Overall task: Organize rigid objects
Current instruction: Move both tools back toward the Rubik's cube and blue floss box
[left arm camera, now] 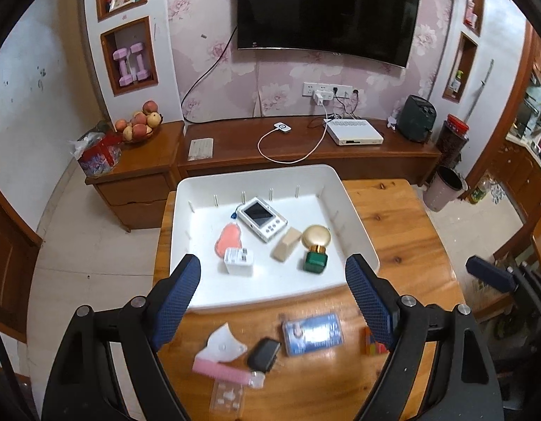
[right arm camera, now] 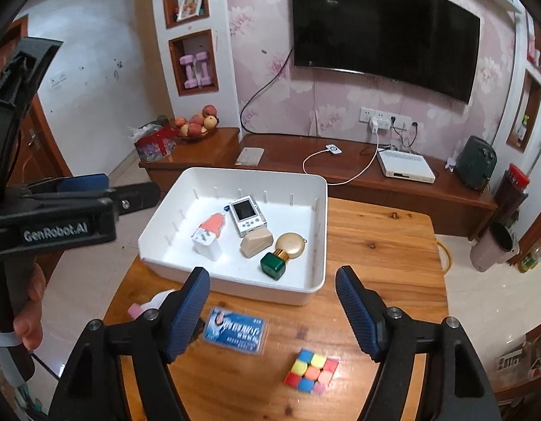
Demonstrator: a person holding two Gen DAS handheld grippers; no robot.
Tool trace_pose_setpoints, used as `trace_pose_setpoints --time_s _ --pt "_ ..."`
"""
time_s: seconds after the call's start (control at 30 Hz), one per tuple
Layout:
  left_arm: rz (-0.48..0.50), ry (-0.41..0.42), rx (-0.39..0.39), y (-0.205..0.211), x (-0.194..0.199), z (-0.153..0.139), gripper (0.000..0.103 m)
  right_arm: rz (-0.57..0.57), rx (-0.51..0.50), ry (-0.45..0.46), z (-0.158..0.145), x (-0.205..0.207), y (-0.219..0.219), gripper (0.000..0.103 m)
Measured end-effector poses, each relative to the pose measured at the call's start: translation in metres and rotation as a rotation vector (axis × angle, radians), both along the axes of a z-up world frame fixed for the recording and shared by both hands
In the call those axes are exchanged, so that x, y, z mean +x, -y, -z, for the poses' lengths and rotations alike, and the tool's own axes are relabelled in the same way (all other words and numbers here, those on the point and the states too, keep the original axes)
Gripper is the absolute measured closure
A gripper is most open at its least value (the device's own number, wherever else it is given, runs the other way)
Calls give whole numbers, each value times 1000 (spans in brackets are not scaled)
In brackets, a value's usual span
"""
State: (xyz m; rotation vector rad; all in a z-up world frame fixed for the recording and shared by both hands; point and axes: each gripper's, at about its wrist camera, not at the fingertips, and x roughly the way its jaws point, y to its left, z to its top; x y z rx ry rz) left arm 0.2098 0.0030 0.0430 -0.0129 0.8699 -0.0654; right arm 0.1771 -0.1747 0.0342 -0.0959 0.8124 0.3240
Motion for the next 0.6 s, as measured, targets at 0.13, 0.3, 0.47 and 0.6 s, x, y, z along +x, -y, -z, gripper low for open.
trace_pose_setpoints --time_s 0.13,0.3,0.47,0.6 --pt "19 -6 4 9 -21 4 16 -4 -9 20 -3 -24 5 28" --pt "48 -20 -22 19 -41 17 16 7 -15 31 6 -44 17 28" --pt "64 -38 -44 24 -54 40 16 53 -19 17 26 -50 35 28" --pt "63 -33 -25 29 -58 63 16 94 -9 -6 47 -49 46 28"
